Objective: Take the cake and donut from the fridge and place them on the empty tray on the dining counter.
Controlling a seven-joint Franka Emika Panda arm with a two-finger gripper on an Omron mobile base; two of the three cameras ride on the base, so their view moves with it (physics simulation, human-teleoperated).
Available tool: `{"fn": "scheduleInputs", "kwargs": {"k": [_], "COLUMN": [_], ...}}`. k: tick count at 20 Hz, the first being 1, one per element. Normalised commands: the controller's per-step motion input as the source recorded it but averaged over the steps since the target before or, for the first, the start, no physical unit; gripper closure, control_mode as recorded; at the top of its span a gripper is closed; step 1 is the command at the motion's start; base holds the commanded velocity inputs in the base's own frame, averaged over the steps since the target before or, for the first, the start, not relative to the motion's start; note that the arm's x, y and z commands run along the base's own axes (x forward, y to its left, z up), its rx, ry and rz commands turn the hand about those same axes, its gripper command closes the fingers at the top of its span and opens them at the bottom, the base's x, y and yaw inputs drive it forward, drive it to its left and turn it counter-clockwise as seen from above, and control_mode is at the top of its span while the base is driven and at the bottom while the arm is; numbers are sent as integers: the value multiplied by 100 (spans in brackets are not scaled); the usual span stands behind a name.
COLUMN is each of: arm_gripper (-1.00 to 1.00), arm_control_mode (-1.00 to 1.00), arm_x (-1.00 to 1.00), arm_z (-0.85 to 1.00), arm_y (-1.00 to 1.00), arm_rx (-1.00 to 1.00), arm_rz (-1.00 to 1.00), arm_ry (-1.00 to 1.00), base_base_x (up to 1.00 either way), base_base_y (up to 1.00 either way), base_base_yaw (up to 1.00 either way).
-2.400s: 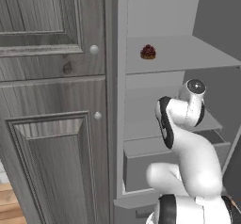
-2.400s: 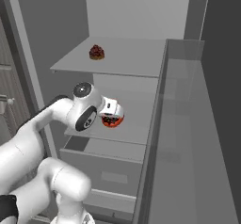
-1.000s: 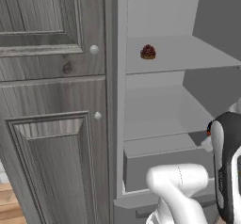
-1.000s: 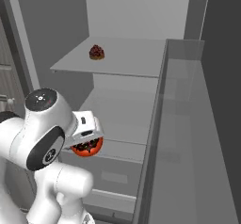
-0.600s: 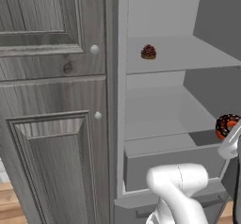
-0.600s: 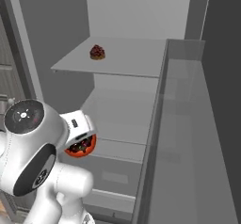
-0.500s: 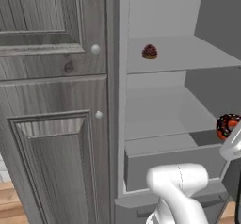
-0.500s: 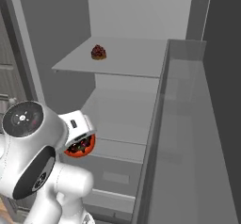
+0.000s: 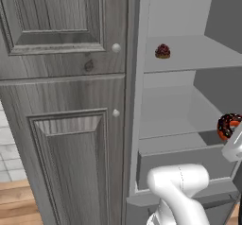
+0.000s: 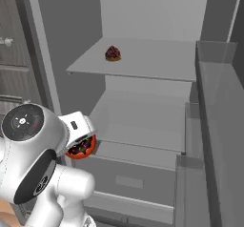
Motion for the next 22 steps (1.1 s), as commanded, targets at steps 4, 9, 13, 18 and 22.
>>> {"fn": "scheduleInputs", "kwargs": {"k": [4, 9, 13, 18, 22], "arm_gripper": [100, 100, 100, 100, 100], "arm_control_mode": [100, 100, 100, 100, 100], "arm_x": [0, 0, 0, 0, 0], "arm_z": [0, 0, 0, 0, 0], "arm_y": [0, 0, 0, 0, 0], "arm_rx": [0, 0, 0, 0, 0], "arm_rz": [0, 0, 0, 0, 0], "arm_ry": [0, 0, 0, 0, 0], "base_base_x": [-60, -91, -100, -72, -37], "base_base_y": [31, 10, 0, 0, 10], "base_base_yaw": [-7, -19, -36, -45, -55]}}
